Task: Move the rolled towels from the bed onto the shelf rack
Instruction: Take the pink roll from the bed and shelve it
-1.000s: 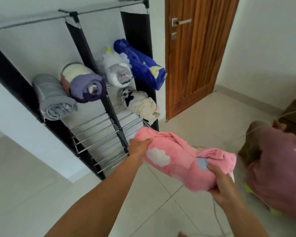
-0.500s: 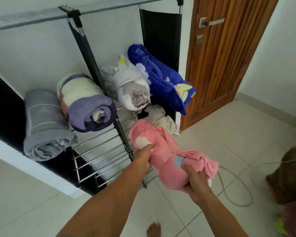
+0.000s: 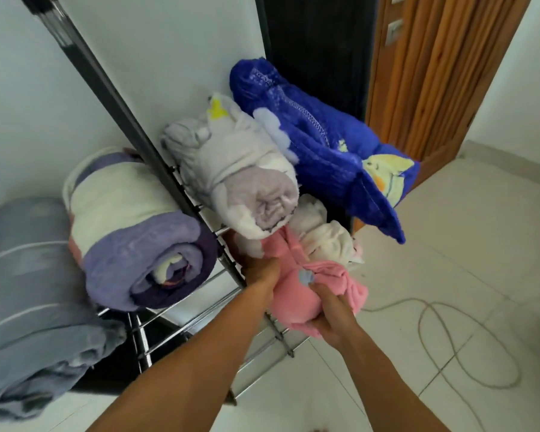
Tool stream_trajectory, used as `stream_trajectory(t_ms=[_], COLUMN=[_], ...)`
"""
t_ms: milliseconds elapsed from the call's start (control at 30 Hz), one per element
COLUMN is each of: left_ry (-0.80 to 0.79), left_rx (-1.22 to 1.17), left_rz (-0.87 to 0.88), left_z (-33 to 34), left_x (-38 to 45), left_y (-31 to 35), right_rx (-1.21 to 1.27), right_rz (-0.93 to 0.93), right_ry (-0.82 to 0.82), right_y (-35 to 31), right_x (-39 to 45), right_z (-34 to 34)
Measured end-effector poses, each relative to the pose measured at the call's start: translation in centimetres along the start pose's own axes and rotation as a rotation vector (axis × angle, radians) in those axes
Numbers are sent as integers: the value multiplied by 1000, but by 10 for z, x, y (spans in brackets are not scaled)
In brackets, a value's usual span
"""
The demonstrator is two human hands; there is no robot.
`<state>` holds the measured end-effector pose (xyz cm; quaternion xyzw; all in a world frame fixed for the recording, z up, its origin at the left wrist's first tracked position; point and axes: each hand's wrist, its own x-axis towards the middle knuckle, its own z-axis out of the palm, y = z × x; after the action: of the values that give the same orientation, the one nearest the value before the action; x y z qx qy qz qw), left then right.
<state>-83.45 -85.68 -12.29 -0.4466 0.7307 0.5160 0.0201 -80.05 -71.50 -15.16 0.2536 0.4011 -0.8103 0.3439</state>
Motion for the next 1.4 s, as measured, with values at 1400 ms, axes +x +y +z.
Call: stream_trajectory(t_ms=[1400], left_ry=[-968], left_rx=[453], left_rz=[274], left_z=[133], left_x=[-440], left_y=[-83], right_rx=[-402], right_rz=[-423], right_ry=[569], right_y=[23], right_x=[-425], right_z=[-339])
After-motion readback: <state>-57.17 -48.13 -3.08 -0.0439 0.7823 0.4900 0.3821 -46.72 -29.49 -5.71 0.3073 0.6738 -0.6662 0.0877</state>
